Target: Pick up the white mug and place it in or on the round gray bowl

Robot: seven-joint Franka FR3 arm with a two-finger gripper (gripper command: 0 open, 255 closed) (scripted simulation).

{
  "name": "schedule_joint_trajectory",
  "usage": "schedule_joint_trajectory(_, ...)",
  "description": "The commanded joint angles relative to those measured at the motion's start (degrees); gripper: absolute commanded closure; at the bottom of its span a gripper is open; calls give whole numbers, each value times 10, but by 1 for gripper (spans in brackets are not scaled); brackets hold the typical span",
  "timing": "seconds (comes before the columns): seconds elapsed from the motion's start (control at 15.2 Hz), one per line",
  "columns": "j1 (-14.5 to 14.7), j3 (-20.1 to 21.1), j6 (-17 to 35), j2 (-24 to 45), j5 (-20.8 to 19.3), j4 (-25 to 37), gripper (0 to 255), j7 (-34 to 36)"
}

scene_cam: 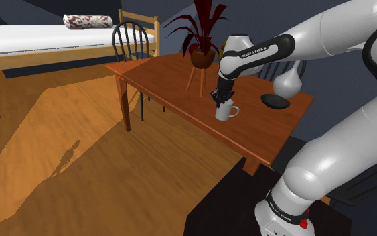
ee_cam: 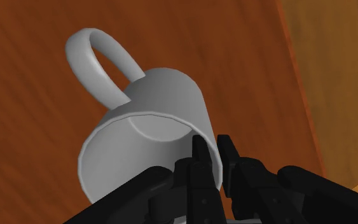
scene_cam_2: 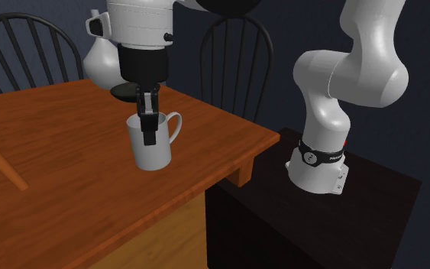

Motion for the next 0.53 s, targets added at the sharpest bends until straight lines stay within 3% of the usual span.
schedule_joint_trajectory(0.0,0,0,0,0,0,0,255,0)
schedule_joint_trajectory(0.46,0,2,-33,-13,0,20,255,0)
